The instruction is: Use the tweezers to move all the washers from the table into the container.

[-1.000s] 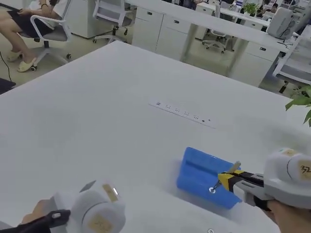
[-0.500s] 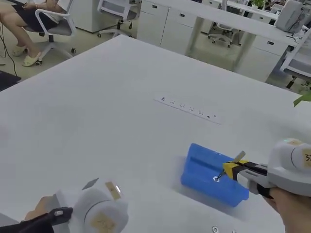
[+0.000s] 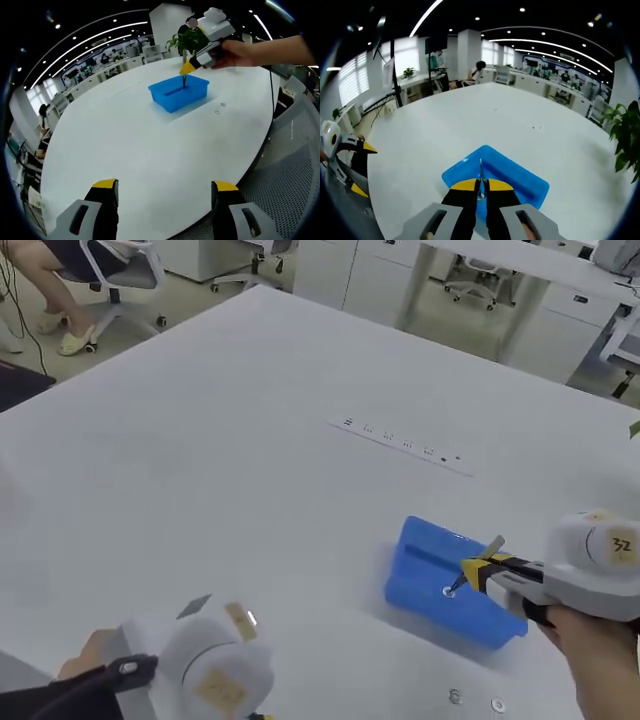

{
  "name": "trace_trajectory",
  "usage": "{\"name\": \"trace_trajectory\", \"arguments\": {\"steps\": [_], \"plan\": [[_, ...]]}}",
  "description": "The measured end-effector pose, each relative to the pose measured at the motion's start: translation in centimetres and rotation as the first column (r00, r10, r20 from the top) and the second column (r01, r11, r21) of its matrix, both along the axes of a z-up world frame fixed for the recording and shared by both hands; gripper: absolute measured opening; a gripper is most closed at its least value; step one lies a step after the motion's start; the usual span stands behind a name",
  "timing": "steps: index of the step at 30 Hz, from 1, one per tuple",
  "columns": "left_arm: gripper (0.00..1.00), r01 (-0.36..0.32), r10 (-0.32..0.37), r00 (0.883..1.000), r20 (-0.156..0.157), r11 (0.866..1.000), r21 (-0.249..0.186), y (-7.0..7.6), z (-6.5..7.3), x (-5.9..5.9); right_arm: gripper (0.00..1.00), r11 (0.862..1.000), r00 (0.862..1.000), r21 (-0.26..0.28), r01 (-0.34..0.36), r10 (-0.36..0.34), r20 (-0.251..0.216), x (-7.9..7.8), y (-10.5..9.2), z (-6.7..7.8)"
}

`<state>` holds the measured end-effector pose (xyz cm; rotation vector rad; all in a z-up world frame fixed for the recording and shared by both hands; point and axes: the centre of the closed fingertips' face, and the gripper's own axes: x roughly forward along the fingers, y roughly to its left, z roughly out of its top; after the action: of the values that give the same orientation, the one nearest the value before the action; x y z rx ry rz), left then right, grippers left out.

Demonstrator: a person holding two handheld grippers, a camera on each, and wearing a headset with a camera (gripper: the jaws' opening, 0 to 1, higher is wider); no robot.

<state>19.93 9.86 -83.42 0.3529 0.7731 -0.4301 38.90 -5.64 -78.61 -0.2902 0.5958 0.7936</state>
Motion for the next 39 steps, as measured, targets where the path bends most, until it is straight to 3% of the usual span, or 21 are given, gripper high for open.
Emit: {"name": "trace_trajectory", "arguments": {"steps": [5,9,25,39], "plan": [[0.77,-0.003,0.003,1.0,-0.004,1.0,0.003,0.1,-0.1,0.0,0.02,1.0,1.0,0.0,0.015,-0.015,-0.015,0.1,0.1,-1.1],[0.77,-0.006,0.006,1.0,-0.007,1.0,0.005,0.1,-0.1,0.0,0.02,1.0,1.0,-0.02,0.009,-0.009,0.002,0.5,0.1,-1.8],[0.76,-0.014,0.014,1.0,-0.022,1.0,0.012,0.3,-0.5,0.0,0.02,0.999,1.0,-0.039,-0.009,0.008,-0.021,0.9,0.9,-3.6],[0.75,-0.034,0.035,0.999,-0.012,0.999,0.032,0.8,-0.5,0.1,0.03,0.999,0.999,-0.043,-0.026,0.025,-0.019,1.1,0.9,-3.8]]}}
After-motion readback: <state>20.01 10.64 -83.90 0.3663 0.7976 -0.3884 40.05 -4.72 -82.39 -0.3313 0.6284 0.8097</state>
